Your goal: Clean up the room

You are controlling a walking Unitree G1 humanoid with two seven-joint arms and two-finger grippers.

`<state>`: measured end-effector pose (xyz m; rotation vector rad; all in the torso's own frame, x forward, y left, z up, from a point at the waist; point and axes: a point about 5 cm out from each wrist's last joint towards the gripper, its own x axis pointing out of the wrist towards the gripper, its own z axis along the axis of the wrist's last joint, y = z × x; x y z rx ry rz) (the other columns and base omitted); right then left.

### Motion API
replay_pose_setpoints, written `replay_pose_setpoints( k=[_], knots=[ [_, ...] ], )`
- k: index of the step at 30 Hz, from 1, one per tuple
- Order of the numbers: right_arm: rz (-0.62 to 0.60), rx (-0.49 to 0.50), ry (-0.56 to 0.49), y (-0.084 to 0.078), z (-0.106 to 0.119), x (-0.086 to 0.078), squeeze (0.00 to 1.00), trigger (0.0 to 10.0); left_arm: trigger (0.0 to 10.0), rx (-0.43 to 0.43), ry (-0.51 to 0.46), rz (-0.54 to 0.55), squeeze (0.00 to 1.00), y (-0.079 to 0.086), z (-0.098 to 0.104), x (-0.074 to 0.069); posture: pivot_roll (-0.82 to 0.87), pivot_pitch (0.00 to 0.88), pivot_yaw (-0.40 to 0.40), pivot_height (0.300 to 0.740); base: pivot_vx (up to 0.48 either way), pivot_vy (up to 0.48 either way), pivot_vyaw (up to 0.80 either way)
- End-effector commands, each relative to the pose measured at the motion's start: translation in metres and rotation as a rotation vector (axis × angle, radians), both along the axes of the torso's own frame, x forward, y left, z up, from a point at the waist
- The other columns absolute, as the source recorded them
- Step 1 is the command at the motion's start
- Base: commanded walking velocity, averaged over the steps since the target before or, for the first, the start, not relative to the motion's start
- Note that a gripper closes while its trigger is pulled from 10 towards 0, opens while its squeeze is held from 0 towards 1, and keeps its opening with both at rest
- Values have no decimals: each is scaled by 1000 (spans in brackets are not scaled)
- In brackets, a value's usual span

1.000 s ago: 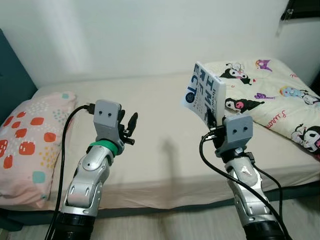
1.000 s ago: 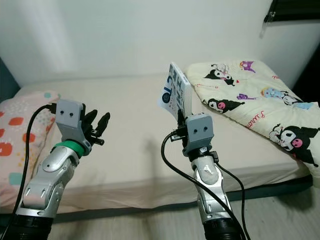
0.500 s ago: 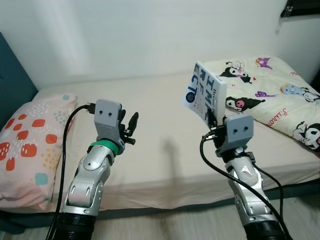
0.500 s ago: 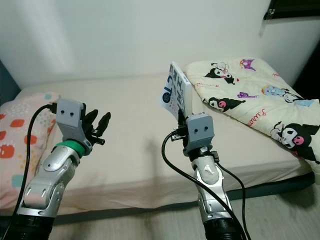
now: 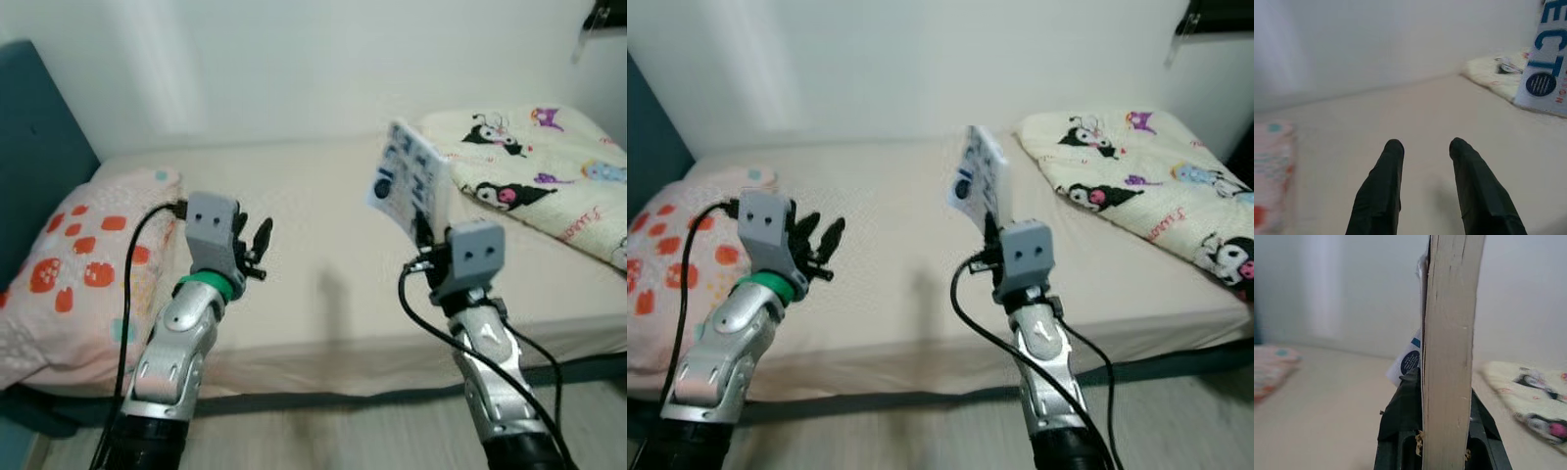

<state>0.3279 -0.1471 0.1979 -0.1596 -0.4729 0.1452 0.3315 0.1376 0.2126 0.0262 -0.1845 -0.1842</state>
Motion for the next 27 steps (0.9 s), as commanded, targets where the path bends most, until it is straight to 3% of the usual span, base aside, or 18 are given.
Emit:
replay_pose_setpoints(
  k=[1, 21, 27],
  knots=[
    [22, 1, -36, 4, 6, -1, 0, 10000, 10000, -1, 23, 1, 0, 0, -5, 0, -117, 47, 131, 722, 0, 360, 0],
    [28, 2, -36, 5, 6, -1, 0, 10000, 10000, -1, 22, -1, 0, 0, -4, 0, -115, 46, 133, 722, 0, 349, 0],
    [29, 3, -34, 6, 5, -1, 0, 10000, 10000, 15, -5, -4, 0, 0, -2, 0, -114, 47, 134, 722, 0, 92, 0]
  ],
)
